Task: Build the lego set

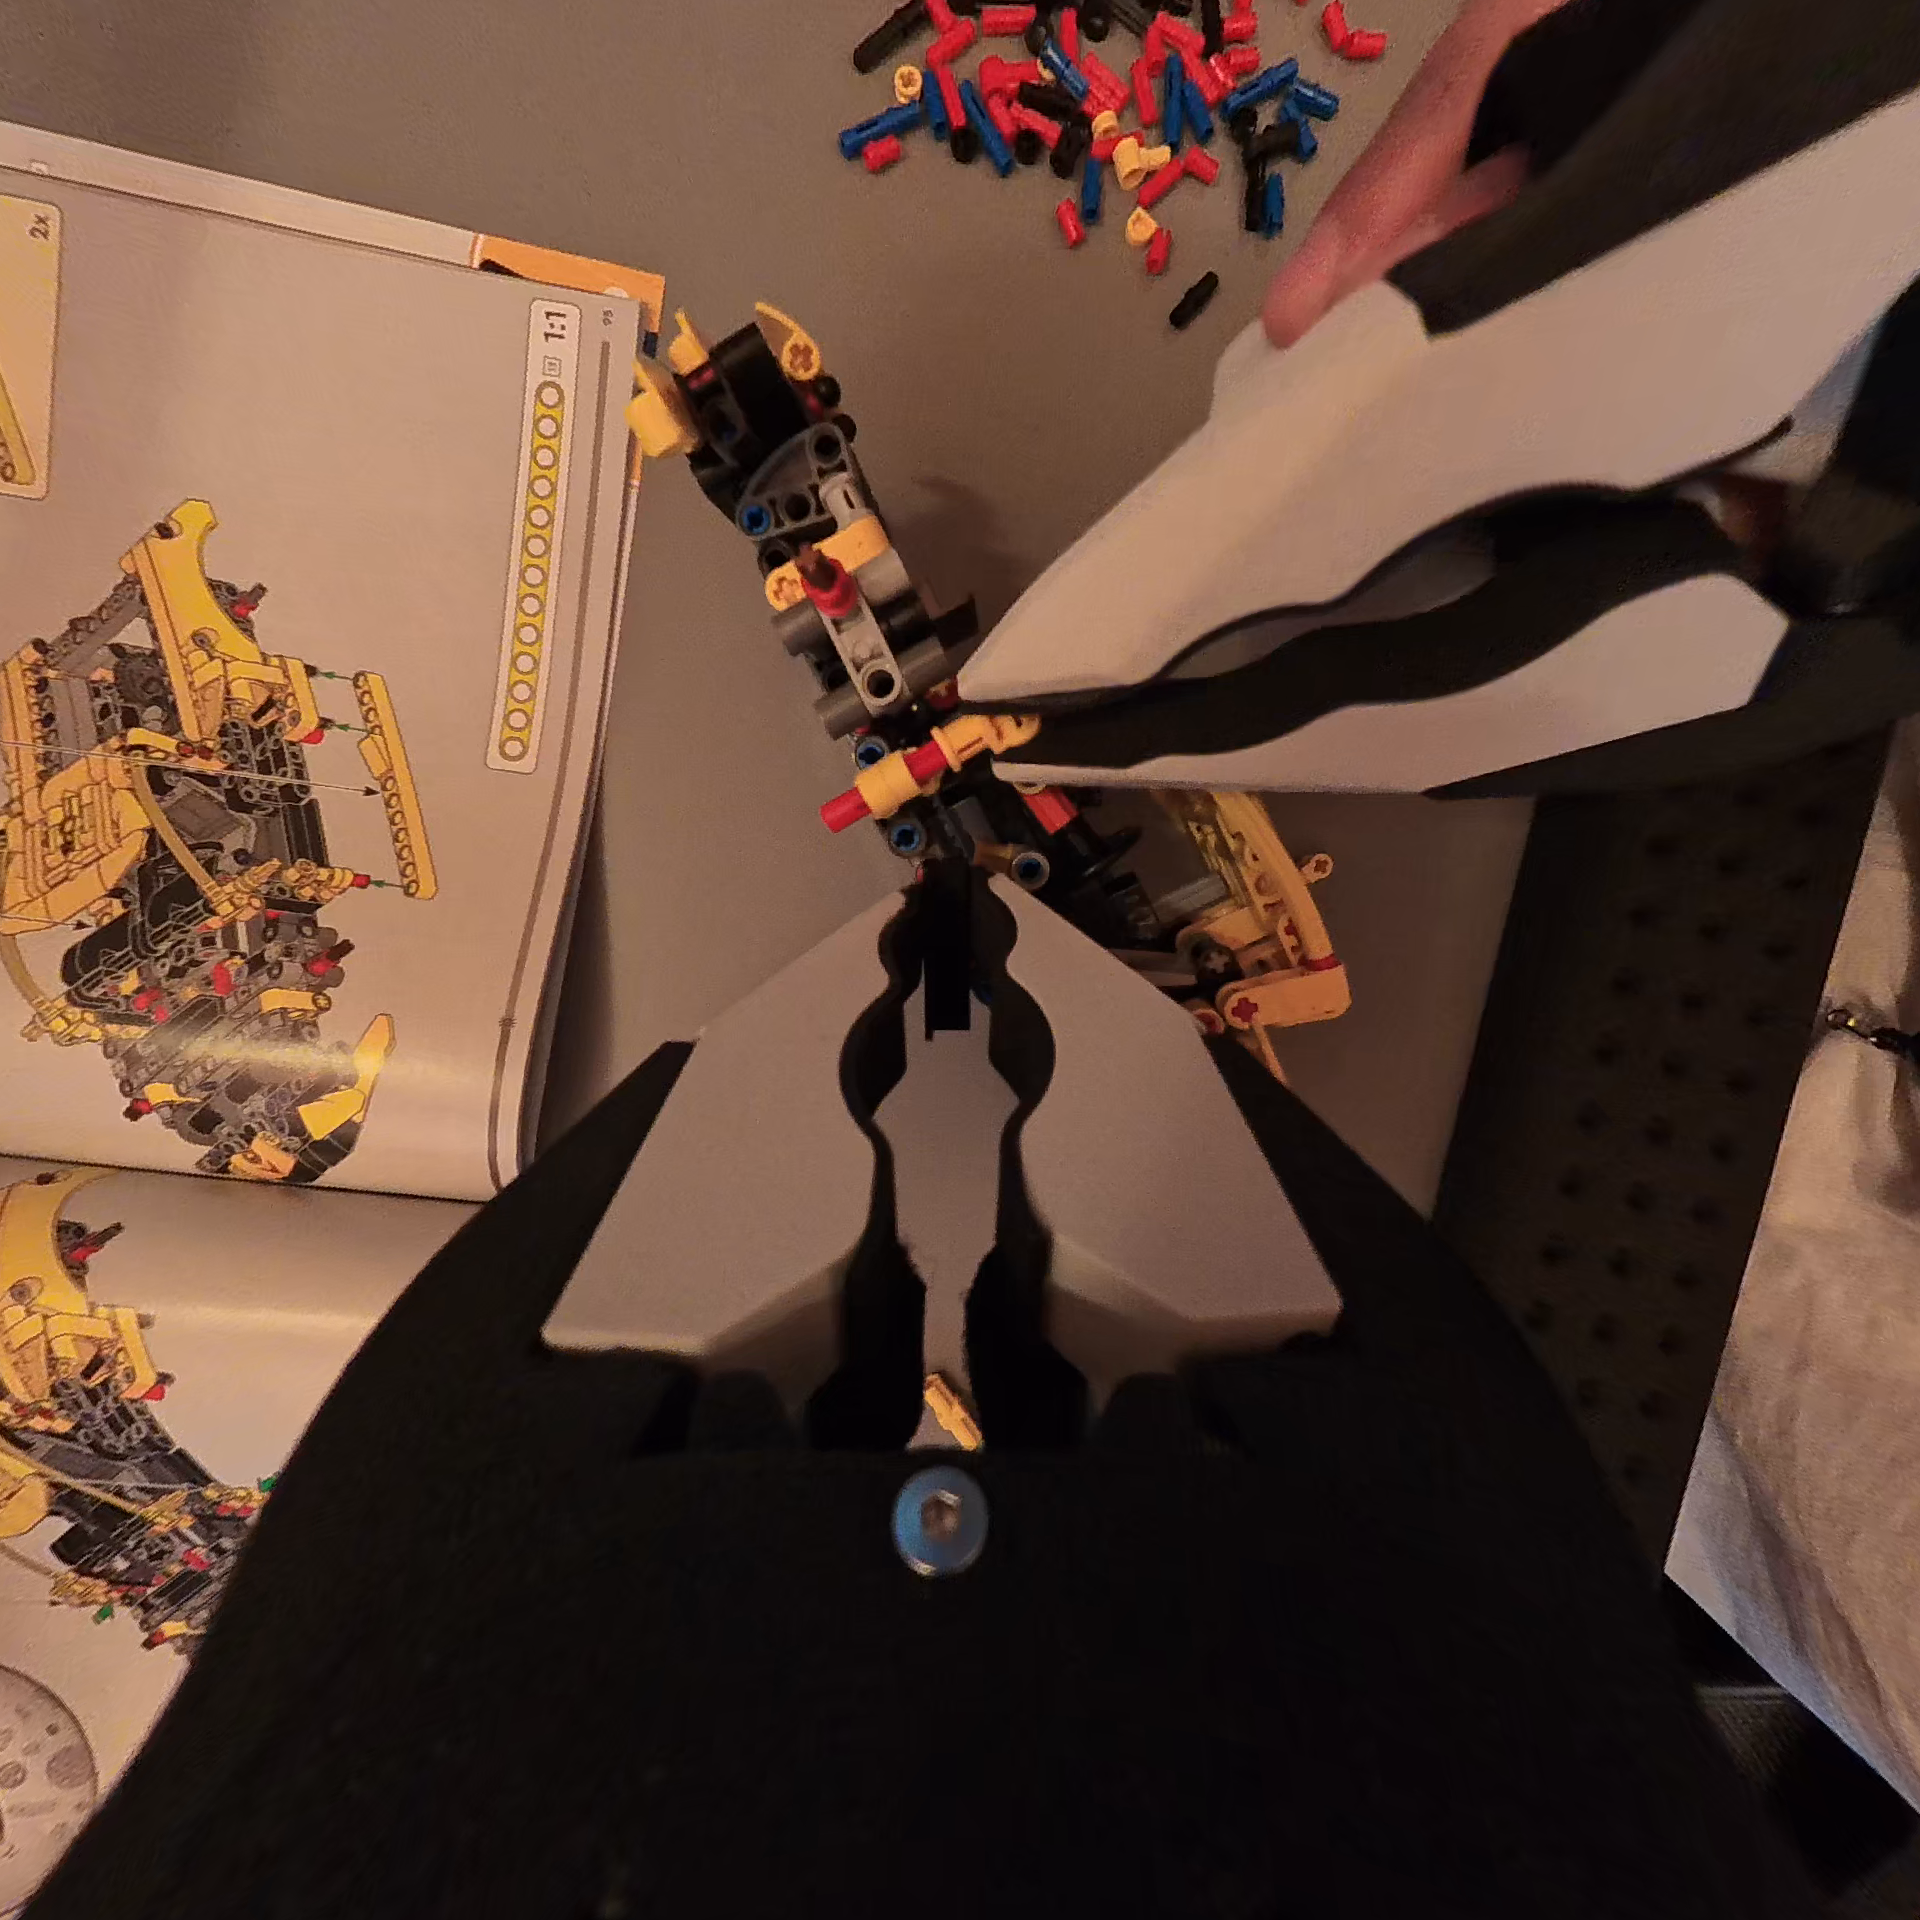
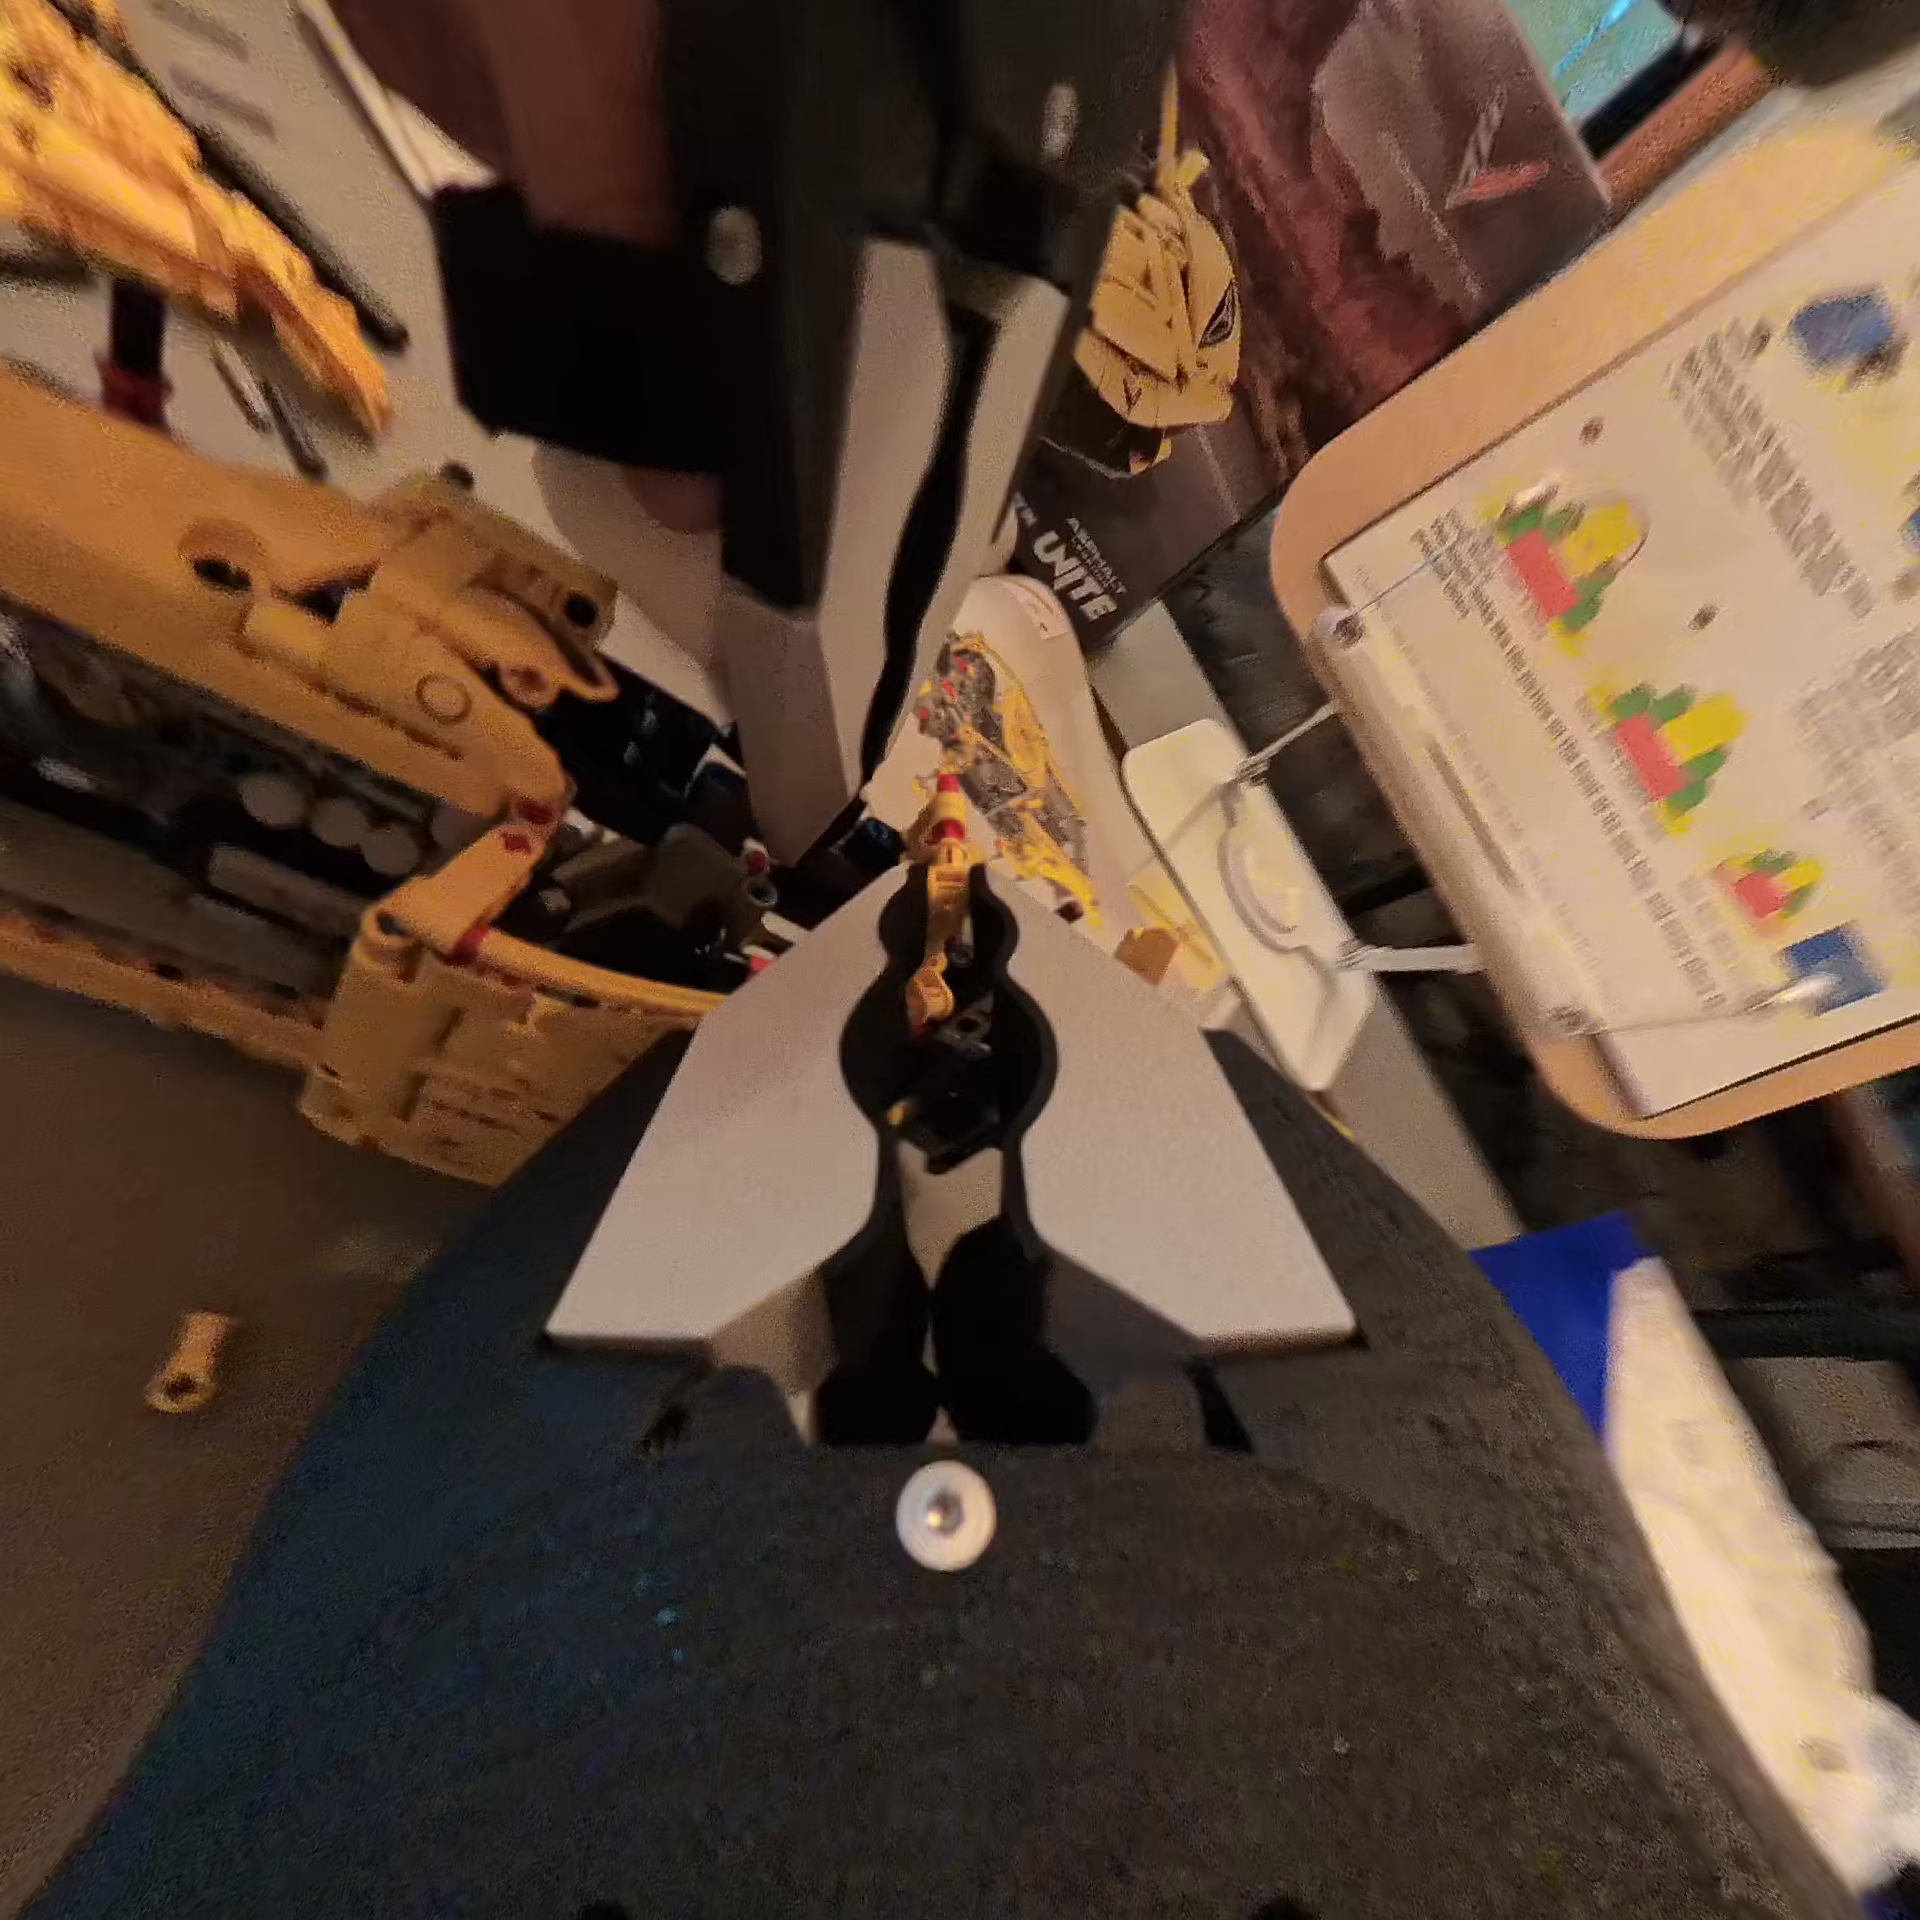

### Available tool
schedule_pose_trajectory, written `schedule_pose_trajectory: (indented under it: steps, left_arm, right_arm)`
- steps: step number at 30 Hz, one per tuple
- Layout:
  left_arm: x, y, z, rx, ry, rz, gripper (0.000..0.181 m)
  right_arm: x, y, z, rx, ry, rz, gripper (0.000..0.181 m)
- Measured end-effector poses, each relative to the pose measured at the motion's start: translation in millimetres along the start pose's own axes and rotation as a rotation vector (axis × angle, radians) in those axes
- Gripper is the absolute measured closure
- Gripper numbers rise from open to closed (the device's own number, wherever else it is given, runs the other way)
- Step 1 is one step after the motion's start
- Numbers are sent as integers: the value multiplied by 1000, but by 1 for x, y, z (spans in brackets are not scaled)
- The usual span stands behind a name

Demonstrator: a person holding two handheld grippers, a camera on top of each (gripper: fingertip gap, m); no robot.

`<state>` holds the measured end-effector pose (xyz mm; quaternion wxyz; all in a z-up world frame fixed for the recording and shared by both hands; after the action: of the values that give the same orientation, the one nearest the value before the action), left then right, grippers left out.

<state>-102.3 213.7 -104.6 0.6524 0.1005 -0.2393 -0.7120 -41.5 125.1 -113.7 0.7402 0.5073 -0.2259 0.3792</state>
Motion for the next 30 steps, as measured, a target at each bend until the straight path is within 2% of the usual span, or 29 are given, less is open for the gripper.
schedule_pose_trajectory:
  steps: [8, 11, 16, 23, 27, 30]
  left_arm:
    - [0, 0, 0, -1, 11, -10, 173]
    - [1, 0, 0, -2, 15, -16, 173]
    - [2, -2, 2, 29, -25, -35, 170]
    - [-15, 0, 19, 190, -157, 52, 152]
    - [-13, 6, 13, 257, -236, 26, 153]
    - [-15, 6, 5, 267, -219, 8, 165]
  right_arm:
    - [-12, 9, -2, -140, -141, 652, 175]
    - [-17, 10, -2, -177, -180, 813, 175]
    - [-16, 8, 0, -159, -168, 805, 175]
    - [-17, 6, 3, -149, -183, 777, 175]
    - [-18, 5, 4, -142, -198, 786, 175]
    - [-18, 4, 5, -135, -201, 794, 175]
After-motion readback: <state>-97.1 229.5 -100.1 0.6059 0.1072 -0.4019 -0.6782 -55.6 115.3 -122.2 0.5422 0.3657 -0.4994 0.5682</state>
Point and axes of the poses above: each gripper's, where its closed fingertips meet, z back along the fingers, y out of its top, x = y × z across the jaws, the point moved 8 cm from there along z, back along the fingers, and after that the axes turned 8 degrees about z, right-handed, at the moved point
